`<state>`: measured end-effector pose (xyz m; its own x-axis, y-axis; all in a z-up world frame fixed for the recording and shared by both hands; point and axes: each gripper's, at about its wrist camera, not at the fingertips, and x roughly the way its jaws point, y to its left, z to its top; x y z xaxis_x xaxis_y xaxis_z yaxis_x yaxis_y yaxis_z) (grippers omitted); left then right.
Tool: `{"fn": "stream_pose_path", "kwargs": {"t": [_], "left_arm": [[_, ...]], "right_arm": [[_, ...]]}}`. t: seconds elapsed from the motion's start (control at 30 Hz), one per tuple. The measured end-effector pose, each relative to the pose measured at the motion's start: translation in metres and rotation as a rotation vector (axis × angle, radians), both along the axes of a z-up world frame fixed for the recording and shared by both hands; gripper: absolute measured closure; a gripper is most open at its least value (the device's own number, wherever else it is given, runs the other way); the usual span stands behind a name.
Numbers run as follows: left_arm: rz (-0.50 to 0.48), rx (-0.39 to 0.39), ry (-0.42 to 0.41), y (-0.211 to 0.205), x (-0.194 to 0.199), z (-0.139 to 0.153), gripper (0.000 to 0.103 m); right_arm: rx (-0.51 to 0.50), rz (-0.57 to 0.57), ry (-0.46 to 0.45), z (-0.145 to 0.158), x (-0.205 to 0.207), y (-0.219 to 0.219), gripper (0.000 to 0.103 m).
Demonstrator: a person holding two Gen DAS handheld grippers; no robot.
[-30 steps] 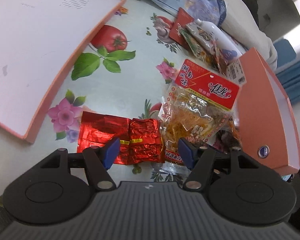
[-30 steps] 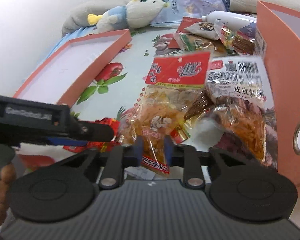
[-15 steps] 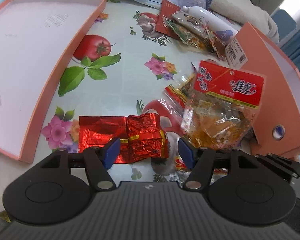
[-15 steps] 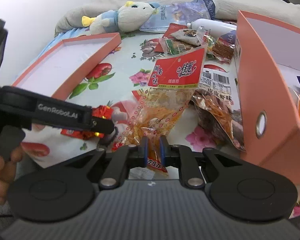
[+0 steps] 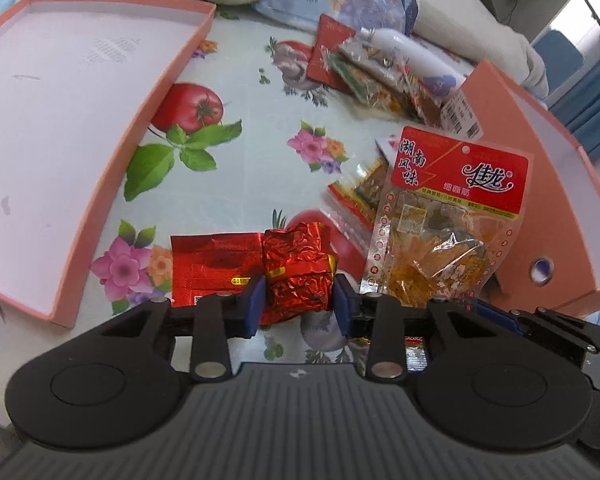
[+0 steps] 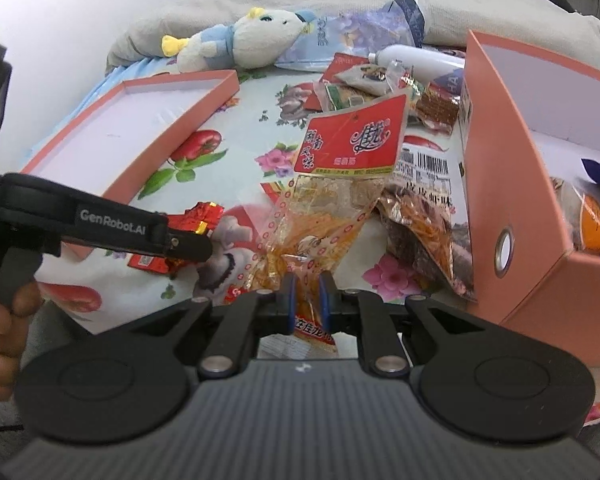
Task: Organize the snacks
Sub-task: 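Lift both held packets and carry them over the deep orange box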
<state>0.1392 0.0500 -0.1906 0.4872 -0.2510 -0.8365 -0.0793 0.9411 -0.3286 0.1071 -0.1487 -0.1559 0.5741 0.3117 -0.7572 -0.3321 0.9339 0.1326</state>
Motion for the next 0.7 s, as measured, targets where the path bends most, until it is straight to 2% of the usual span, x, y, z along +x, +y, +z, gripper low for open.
{"fn": "stream_pose_path", "kwargs": {"t": [0.5, 0.7], "left_arm": [[0.012, -0.012, -0.141, 0.002, -0.005, 0.068, 0.062], [0.023, -0.009, -0.167, 0.004, -0.002, 0.093, 0.062]], "right_arm": [[0.021, -0.025, -0.092, 0.062, 0.007, -0.009, 0.089], [0.017, -0.043, -0.129, 0.088, 0.014, -0.012, 0.089]]}}
